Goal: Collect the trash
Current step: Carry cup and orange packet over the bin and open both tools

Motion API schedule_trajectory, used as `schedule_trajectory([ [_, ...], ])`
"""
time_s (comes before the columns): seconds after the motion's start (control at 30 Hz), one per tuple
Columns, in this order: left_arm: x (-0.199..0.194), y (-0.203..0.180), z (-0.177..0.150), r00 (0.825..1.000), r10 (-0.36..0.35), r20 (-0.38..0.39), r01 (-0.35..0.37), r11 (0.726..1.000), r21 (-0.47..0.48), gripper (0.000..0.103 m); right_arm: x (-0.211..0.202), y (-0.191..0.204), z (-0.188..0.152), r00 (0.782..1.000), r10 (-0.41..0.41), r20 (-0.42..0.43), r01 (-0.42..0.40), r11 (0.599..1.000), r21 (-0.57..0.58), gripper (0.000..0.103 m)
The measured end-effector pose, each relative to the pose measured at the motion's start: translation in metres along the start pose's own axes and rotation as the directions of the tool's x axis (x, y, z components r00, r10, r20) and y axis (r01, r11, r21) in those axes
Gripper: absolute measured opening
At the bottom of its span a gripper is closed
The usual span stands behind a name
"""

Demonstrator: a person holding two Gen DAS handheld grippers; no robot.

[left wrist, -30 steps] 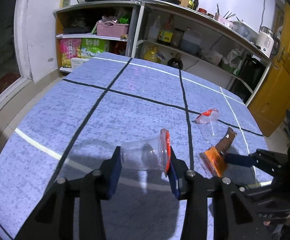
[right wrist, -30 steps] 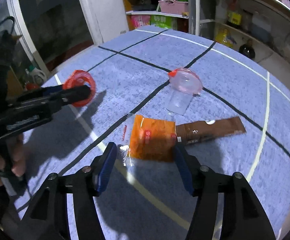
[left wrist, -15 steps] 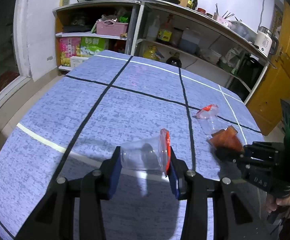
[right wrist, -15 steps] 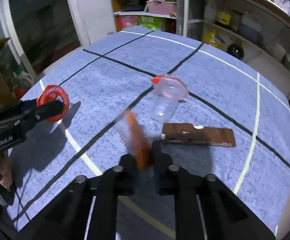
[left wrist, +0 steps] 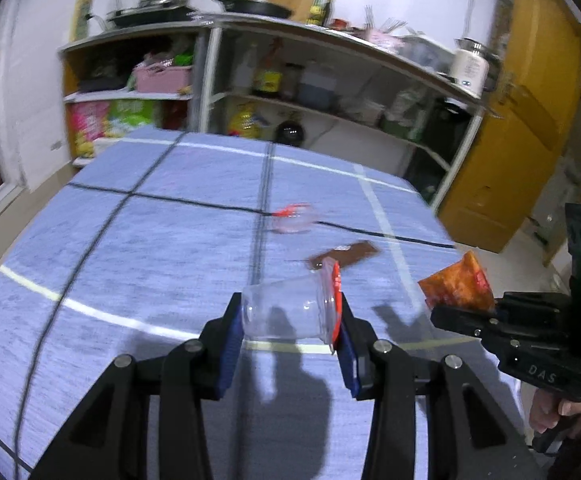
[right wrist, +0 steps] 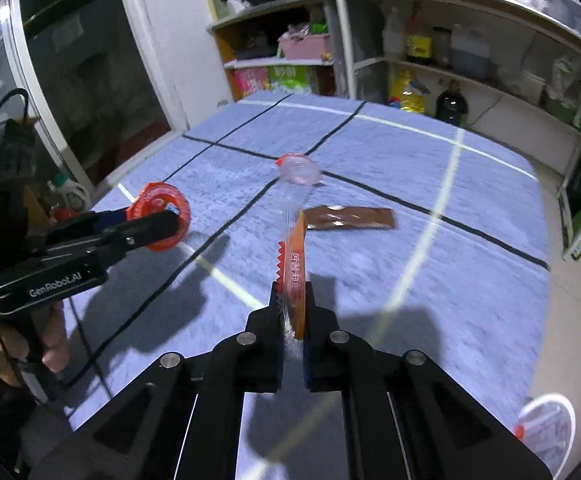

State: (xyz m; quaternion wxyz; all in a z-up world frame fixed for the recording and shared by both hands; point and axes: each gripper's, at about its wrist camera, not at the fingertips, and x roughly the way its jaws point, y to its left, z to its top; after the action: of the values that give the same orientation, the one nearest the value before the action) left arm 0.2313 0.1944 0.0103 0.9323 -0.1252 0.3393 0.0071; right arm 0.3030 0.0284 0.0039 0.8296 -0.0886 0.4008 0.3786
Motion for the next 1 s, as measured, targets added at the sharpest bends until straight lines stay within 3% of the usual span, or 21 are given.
schedule_trajectory([
  [0.3,-0.007,-0.105,-0.021,0.984,-0.174,-0.025,0.175,0.978,0.110,0.044,-0.088,-0.058,-0.060,0.993,-0.092,0.070,0.084,0.990,0.118,0.006],
  [0.5,0.008,-0.177,-0.052,0.959,-0.261,-0.113,0.278,0.943,0.181,0.044,-0.127,-0.099,-0.099,0.984,-0.159,0.074,0.142,0.971,0.192,0.006],
  [0.7,0.033,-0.242,-0.064,0.931,-0.307,-0.200,0.350,0.905,0.243,0.044,-0.147,-0.159,-0.143,0.974,-0.225,0.024,0.208,0.929,0.306,0.006],
  [1.0,0.076,-0.325,-0.059,0.894,-0.333,-0.300,0.419,0.858,0.297,0.044,-0.149,-0.233,-0.189,0.963,-0.263,-0.060,0.262,0.862,0.433,0.007],
])
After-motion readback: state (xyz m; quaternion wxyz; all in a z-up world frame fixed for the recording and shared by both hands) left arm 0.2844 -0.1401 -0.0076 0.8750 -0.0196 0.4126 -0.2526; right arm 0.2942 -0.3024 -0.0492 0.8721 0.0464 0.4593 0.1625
